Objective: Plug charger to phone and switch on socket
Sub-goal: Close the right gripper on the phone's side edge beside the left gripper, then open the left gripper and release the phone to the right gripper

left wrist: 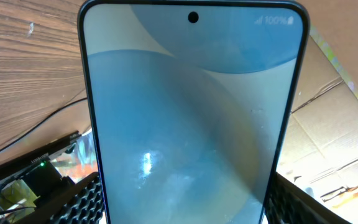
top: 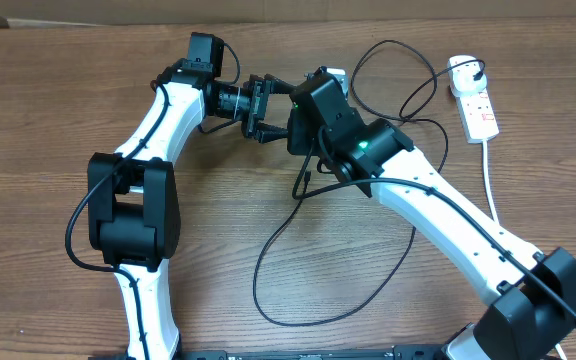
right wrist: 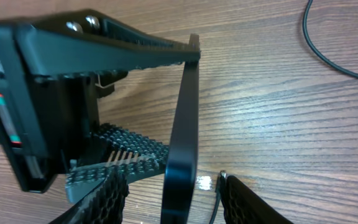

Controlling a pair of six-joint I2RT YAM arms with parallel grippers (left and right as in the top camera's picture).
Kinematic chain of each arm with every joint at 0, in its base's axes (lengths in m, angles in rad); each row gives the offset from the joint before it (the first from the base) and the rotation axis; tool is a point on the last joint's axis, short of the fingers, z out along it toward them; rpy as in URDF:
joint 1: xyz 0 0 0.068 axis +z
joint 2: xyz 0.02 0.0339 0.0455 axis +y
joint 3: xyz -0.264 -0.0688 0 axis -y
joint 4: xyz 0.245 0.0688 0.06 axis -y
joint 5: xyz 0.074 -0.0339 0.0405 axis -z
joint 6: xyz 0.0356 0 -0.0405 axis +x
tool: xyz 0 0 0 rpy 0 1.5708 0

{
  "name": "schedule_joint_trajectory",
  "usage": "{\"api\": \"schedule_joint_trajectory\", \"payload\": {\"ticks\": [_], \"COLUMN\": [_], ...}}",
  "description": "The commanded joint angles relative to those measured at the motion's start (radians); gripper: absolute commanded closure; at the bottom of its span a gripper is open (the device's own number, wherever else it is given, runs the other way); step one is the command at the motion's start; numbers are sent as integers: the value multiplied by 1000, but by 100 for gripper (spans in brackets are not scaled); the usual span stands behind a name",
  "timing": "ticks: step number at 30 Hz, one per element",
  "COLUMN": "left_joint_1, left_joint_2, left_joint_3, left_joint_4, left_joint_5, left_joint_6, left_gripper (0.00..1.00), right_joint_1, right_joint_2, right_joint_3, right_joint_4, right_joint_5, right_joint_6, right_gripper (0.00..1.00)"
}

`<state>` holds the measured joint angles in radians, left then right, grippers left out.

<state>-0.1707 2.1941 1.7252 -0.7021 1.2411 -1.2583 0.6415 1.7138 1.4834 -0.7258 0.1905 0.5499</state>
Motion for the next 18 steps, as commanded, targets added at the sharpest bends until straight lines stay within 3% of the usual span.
{"api": "schedule_joint_trajectory", "payload": {"ticks": [1,18], "left_joint_1": [-10,-13], "left_joint_2": [3,3], "left_joint_3": [32,32], "left_joint_4": [3,3], "left_joint_5": [27,24], "left_joint_6": [-10,-10], "left_gripper": [31,31], "right_joint_1": [-1,-1], "right_joint_2": [3,3], "right_joint_3": [13,13], "right_joint_4": [12,40], "right_joint_5": [14,14], "right_joint_6": [5,5], "right_gripper": [53,65]}}
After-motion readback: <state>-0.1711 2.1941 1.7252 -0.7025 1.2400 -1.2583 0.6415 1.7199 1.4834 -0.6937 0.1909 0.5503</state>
